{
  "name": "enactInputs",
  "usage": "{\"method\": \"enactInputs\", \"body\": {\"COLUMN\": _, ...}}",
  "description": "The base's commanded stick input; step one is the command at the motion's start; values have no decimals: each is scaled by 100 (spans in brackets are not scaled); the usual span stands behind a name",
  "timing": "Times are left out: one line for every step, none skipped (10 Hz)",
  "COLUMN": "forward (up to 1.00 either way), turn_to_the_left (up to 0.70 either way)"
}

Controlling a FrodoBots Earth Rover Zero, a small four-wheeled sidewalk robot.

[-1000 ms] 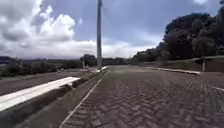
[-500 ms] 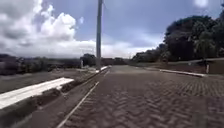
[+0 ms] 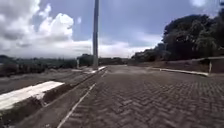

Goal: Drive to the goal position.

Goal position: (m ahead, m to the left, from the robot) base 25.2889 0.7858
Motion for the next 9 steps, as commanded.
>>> {"method": "enactInputs", "body": {"forward": 100, "turn_to_the_left": 0}}
{"method": "enactInputs", "body": {"forward": 100, "turn_to_the_left": 0}}
{"method": "enactInputs", "body": {"forward": 100, "turn_to_the_left": 0}}
{"method": "enactInputs", "body": {"forward": 100, "turn_to_the_left": 0}}
{"method": "enactInputs", "body": {"forward": 100, "turn_to_the_left": 0}}
{"method": "enactInputs", "body": {"forward": 100, "turn_to_the_left": 0}}
{"method": "enactInputs", "body": {"forward": 100, "turn_to_the_left": 0}}
{"method": "enactInputs", "body": {"forward": 100, "turn_to_the_left": 0}}
{"method": "enactInputs", "body": {"forward": 100, "turn_to_the_left": 0}}
